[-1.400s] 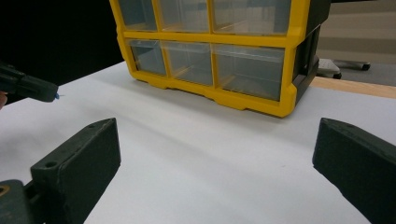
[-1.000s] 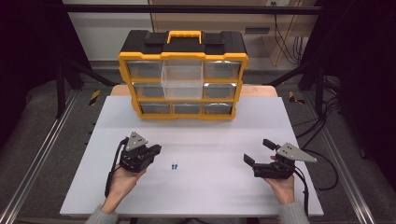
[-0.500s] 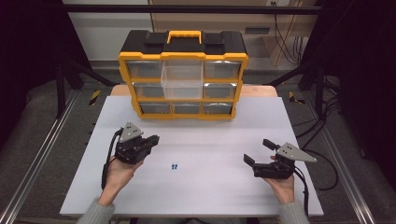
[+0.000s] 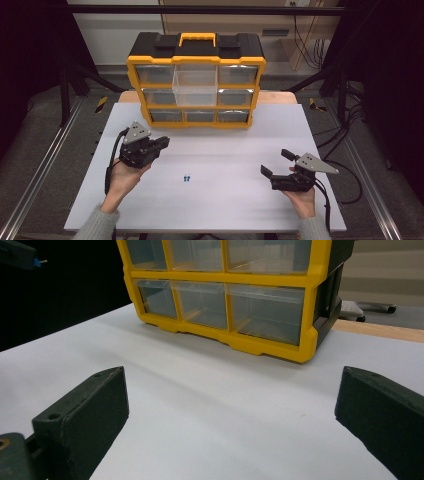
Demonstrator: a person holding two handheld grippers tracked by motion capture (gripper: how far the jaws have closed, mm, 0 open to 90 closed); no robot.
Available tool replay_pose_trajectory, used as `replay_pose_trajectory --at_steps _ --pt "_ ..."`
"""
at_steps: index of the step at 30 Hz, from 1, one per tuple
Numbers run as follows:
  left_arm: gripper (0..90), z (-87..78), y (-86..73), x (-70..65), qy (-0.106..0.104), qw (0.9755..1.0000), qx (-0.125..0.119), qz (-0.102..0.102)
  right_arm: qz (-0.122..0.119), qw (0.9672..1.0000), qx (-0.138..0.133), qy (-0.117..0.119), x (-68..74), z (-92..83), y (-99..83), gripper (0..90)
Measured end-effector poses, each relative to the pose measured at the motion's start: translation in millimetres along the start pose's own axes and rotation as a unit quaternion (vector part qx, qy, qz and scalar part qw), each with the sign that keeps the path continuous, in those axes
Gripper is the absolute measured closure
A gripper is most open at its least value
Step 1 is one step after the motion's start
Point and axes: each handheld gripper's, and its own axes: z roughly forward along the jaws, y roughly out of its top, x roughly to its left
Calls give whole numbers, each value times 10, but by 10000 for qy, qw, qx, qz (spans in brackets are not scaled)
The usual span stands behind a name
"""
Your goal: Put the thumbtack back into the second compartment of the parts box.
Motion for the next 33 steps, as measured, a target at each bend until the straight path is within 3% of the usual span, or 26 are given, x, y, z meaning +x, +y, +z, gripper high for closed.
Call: replay_pose_trajectory --at_steps 19,33 --pt "842 -121 410 -76 -76 9992 -225 336 13 10000 -16 -1 -2 -3 2 14" --pt "842 -213 681 -109 10 9977 -378 558 21 10000 -21 -4 -3 -3 1 14"
